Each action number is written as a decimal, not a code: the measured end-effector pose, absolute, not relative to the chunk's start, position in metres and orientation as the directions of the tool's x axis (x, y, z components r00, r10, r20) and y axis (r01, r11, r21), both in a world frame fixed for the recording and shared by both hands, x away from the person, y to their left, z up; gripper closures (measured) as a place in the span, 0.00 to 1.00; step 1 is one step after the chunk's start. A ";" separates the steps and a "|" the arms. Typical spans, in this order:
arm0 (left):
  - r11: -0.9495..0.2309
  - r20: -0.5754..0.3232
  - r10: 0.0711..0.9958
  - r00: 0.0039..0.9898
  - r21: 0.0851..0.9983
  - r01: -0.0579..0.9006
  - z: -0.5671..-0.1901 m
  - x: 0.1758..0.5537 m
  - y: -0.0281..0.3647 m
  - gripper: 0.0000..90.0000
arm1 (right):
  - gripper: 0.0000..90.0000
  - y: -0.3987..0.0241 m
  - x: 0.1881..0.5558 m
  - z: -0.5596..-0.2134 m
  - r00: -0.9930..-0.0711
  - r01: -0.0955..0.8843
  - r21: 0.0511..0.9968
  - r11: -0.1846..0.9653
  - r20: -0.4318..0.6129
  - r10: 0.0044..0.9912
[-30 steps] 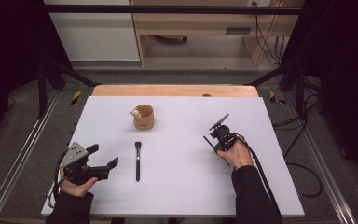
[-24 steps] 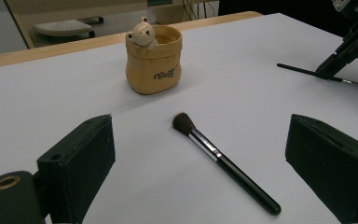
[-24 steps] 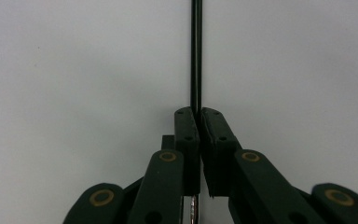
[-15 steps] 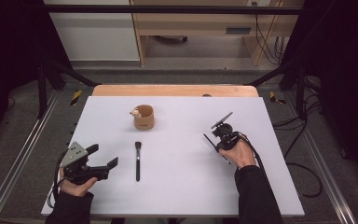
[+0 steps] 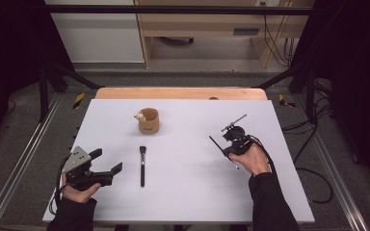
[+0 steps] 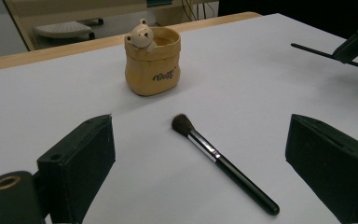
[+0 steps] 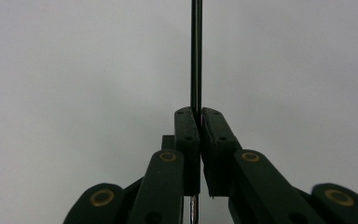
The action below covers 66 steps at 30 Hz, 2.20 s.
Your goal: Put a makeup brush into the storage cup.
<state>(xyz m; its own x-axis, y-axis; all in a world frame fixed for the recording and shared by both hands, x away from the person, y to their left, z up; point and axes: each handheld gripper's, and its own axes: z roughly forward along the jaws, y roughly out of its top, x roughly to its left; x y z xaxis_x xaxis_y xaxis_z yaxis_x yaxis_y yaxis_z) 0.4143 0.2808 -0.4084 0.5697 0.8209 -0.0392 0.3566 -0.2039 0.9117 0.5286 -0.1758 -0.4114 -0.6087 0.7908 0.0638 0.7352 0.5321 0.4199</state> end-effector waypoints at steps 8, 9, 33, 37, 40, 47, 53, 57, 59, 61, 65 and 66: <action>-0.219 -0.028 0.817 0.576 0.909 0.355 -0.408 0.414 0.279 0.08 | 0.95 -0.170 0.514 -0.396 -0.667 0.684 0.467 0.561 0.088 0.740; -0.219 -0.028 0.817 0.576 0.909 0.355 -0.408 0.414 0.279 0.08 | 0.96 -0.168 0.513 -0.394 -0.676 0.675 0.476 0.563 0.093 0.731; -0.268 0.008 0.796 0.605 0.901 0.340 -0.407 0.413 0.269 0.08 | 0.96 -0.133 0.489 -0.371 -0.818 0.533 0.525 0.664 0.118 0.563; -0.278 0.014 0.790 0.613 0.900 0.337 -0.406 0.413 0.266 0.08 | 0.95 -0.129 0.487 -0.370 -0.828 0.521 0.530 0.669 0.124 0.546; -0.294 0.026 0.782 0.623 0.896 0.332 -0.406 0.413 0.263 0.08 | 0.96 -0.126 0.484 -0.369 -0.841 0.504 0.534 0.678 0.127 0.525; -0.339 0.059 0.761 0.646 0.886 0.318 -0.404 0.414 0.253 0.08 | 0.96 -0.118 0.479 -0.367 -0.861 0.482 0.530 0.698 0.139 0.489; -0.395 0.103 0.732 0.673 0.870 0.296 -0.401 0.413 0.243 0.08 | 0.95 -0.113 0.477 -0.366 -0.874 0.465 0.525 0.713 0.140 0.466; -0.469 0.160 0.689 0.707 0.842 0.267 -0.395 0.413 0.230 0.08 | 0.95 -0.108 0.475 -0.366 -0.880 0.456 0.522 0.721 0.145 0.452; -0.483 0.172 0.681 0.712 0.836 0.260 -0.393 0.413 0.228 0.08 | 0.96 -0.107 0.475 -0.365 -0.886 0.446 0.520 0.729 0.142 0.441; -0.503 0.189 0.667 0.720 0.828 0.249 -0.391 0.413 0.223 0.08 | 0.96 -0.105 0.474 -0.365 -0.888 0.445 0.518 0.731 0.147 0.436; -0.554 0.230 0.630 0.742 0.802 0.222 -0.386 0.414 0.210 0.08 | 0.95 -0.103 0.472 -0.364 -0.895 0.434 0.518 0.737 0.151 0.420; -0.554 0.230 0.630 0.742 0.802 0.222 -0.386 0.414 0.210 0.08 | 0.95 -0.103 0.472 -0.364 -0.895 0.434 0.518 0.737 0.151 0.420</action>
<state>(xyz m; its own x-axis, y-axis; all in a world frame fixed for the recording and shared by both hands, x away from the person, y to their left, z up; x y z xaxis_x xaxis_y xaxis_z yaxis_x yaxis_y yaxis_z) 0.4138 0.2100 -0.3860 0.7417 0.6301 0.2299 0.2224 -0.5544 0.8020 0.4717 -0.1027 -0.3642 -0.8948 0.4201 0.1514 0.4337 0.7370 0.5184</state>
